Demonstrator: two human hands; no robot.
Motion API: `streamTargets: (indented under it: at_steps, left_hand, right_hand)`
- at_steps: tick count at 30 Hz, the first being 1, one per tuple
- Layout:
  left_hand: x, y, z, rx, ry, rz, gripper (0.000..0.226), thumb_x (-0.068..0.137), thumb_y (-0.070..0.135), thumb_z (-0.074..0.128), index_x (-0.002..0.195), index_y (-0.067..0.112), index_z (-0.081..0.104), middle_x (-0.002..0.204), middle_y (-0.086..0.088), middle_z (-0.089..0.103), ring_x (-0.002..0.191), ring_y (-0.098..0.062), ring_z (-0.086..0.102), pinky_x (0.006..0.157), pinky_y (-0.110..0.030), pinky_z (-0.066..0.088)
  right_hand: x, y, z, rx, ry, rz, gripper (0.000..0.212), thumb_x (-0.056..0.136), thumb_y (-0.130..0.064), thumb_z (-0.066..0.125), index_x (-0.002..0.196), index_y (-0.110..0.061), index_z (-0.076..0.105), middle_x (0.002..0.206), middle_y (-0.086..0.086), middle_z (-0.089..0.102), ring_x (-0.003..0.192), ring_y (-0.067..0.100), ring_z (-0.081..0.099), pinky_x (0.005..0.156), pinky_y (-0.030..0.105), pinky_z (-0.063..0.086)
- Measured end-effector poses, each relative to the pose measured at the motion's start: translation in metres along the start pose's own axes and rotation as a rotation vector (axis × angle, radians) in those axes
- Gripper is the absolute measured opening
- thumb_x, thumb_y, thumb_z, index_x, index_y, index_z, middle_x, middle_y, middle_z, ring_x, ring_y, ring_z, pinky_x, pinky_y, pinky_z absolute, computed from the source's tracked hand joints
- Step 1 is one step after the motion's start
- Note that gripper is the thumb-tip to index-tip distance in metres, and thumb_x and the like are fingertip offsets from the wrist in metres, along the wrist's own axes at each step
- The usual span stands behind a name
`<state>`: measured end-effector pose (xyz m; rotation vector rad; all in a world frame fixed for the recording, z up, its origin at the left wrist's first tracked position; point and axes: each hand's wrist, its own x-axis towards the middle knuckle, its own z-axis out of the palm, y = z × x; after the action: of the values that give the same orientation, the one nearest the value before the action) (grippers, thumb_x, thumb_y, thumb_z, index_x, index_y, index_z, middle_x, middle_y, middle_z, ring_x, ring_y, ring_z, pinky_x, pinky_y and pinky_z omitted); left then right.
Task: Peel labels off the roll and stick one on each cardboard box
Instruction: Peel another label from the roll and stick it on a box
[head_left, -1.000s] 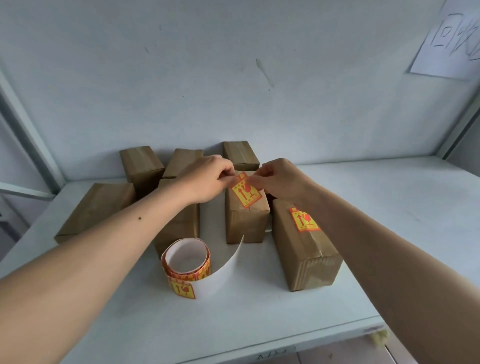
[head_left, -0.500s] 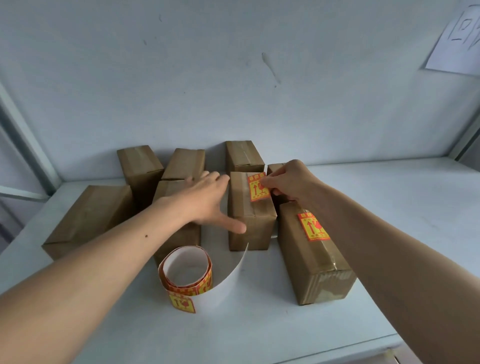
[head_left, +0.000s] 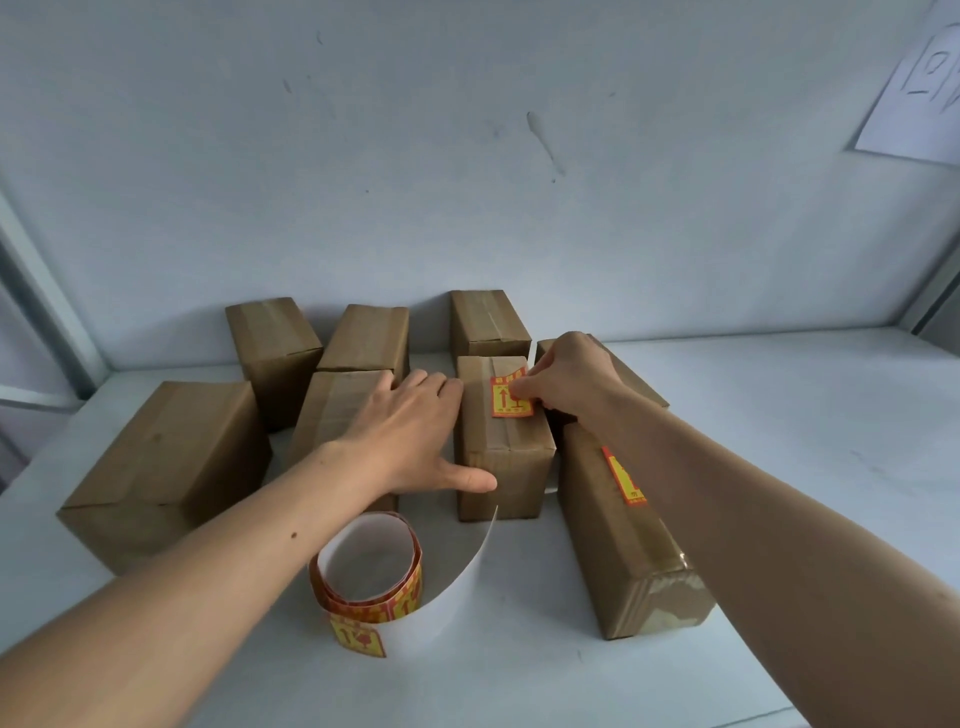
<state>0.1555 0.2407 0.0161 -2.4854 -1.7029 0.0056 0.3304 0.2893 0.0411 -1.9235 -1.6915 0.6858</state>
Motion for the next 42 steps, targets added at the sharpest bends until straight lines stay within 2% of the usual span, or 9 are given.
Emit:
streamTargets:
  at_steps: [4,7,11,14,18,22,31,35,42]
  left_hand:
    - [0.003,-0.001,-0.004,-0.199,-0.109,-0.058,0.114,0.053,0.090,0.051,0.140,0.019,0.030,0.144,-0.002,0.042,0.130,-0.022,0.041,0.111,-0.047,0.031]
    - [0.008,0.000,-0.012,-0.591,-0.125,-0.191,0.120,0.049,0.093,0.045,0.141,0.016,0.032,0.135,-0.005,0.051,0.111,-0.018,0.056,0.092,-0.040,0.051]
    - [0.031,0.005,-0.012,-0.821,-0.156,-0.404,0.084,0.076,0.067,0.059,0.131,0.004,0.045,0.109,-0.009,0.061,0.091,-0.020,0.066,0.067,-0.030,0.055]
    - [0.043,0.005,-0.001,-1.070,-0.240,-0.485,0.084,0.064,0.055,0.079,0.127,0.008,0.048,0.115,-0.009,0.062,0.100,-0.024,0.063,0.080,-0.037,0.058]
    - [0.041,0.008,0.008,-1.105,-0.235,-0.512,0.093,0.057,0.058,0.081,0.129,0.011,0.047,0.117,-0.008,0.062,0.104,-0.025,0.060,0.091,-0.040,0.052]
    - [0.040,0.010,0.015,-1.280,-0.235,-0.563,0.088,0.057,0.050,0.085,0.128,0.012,0.049,0.115,-0.009,0.064,0.102,-0.025,0.063,0.090,-0.042,0.054]
    - [0.040,0.016,0.023,-1.445,-0.252,-0.644,0.078,0.062,0.042,0.084,0.126,0.014,0.052,0.117,-0.008,0.065,0.107,-0.026,0.061,0.097,-0.044,0.049]
    - [0.039,0.018,0.024,-1.452,-0.229,-0.642,0.068,0.070,0.039,0.081,0.126,0.013,0.051,0.115,-0.008,0.065,0.105,-0.025,0.061,0.095,-0.041,0.049]
    - [0.035,0.021,0.028,-1.500,-0.208,-0.660,0.062,0.074,0.042,0.076,0.125,0.014,0.055,0.115,-0.007,0.066,0.105,-0.025,0.061,0.096,-0.041,0.047]
  right_hand:
    - [-0.002,-0.003,0.004,-0.092,0.040,-0.062,0.037,0.071,-0.035,0.084,0.093,-0.009,0.070,0.093,0.005,0.068,0.088,0.019,0.065,0.079,0.039,0.058]
    - [0.000,-0.005,0.006,-0.142,0.057,-0.074,0.040,0.067,-0.039,0.085,0.092,-0.011,0.071,0.094,0.005,0.068,0.089,0.022,0.064,0.079,0.043,0.058]
    - [0.002,-0.004,0.005,-0.151,0.044,-0.078,0.043,0.064,-0.043,0.086,0.089,-0.012,0.070,0.091,0.005,0.067,0.087,0.022,0.063,0.078,0.042,0.058]
    - [0.004,-0.002,0.004,-0.121,0.019,-0.097,0.032,0.067,-0.037,0.085,0.084,-0.014,0.072,0.091,0.003,0.068,0.088,0.019,0.063,0.076,0.040,0.057]
    - [0.004,0.001,0.004,-0.054,-0.013,-0.118,0.023,0.072,-0.033,0.084,0.080,-0.016,0.070,0.090,0.001,0.068,0.083,0.014,0.061,0.063,0.030,0.050]
    - [0.005,0.003,0.002,-0.031,-0.036,-0.118,0.025,0.073,-0.032,0.083,0.084,-0.011,0.074,0.085,0.001,0.067,0.069,0.008,0.055,0.049,0.020,0.037]
    - [0.014,0.000,0.003,-0.222,0.064,-0.131,0.050,0.064,-0.054,0.082,0.089,-0.016,0.061,0.093,0.002,0.063,0.089,0.022,0.059,0.068,0.034,0.049]
    - [0.016,-0.001,0.010,-0.277,0.094,-0.082,0.052,0.070,-0.064,0.072,0.087,-0.016,0.065,0.089,0.003,0.067,0.085,0.024,0.063,0.060,0.032,0.041]
    - [0.005,0.002,-0.009,-0.250,-0.048,-0.108,0.043,0.067,-0.050,0.082,0.088,-0.016,0.066,0.090,0.001,0.066,0.083,0.018,0.061,0.064,0.030,0.047]
